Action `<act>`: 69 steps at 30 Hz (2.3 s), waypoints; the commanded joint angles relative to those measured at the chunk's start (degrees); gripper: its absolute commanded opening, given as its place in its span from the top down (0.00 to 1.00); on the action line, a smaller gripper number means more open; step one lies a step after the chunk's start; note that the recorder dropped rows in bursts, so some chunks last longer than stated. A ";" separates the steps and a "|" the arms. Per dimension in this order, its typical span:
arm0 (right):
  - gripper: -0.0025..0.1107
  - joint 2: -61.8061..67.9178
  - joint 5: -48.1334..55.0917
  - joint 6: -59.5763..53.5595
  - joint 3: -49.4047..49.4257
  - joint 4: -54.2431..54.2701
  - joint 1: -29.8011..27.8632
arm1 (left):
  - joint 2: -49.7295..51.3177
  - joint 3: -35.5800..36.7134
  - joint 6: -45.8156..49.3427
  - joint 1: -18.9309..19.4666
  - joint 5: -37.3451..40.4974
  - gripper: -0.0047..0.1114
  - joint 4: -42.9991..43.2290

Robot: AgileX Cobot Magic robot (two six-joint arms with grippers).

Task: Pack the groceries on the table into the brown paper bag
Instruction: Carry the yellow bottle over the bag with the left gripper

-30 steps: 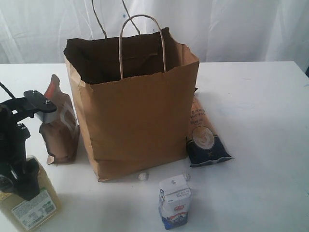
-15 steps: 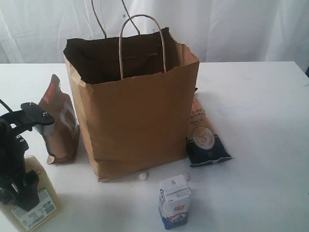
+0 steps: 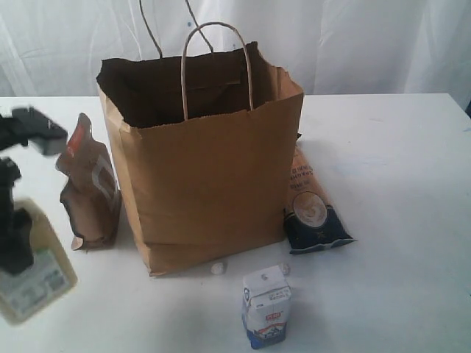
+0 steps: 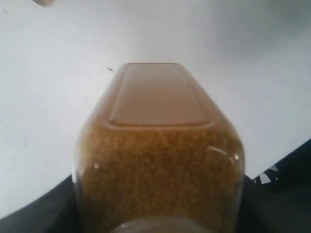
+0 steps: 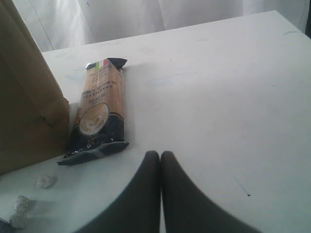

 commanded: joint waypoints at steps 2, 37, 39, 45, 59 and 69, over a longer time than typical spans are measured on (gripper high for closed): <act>0.98 -0.38 -0.70 -0.04 0.06 -0.18 -0.16 | -6.41 -14.56 -2.76 -0.13 6.55 0.96 -0.40; 0.98 -0.38 -0.70 -0.04 0.06 -0.18 -0.16 | 9.57 -44.14 8.98 -3.93 6.55 0.96 -14.12; 0.98 -0.38 -0.70 -0.04 0.06 -0.18 -0.16 | 10.57 -44.19 9.22 -4.99 6.55 0.96 -13.69; 0.98 -0.38 -0.70 -0.04 0.06 -0.18 -0.16 | 14.61 -44.19 10.67 -6.76 6.55 0.96 -11.43; 0.98 -0.38 -0.70 -0.04 0.06 -0.18 -0.16 | 20.94 -44.19 13.06 -9.41 6.55 0.96 -10.87; 0.98 -0.38 -0.70 -0.04 0.06 -0.18 -0.16 | 22.67 -44.67 13.72 -9.41 6.55 0.96 -11.15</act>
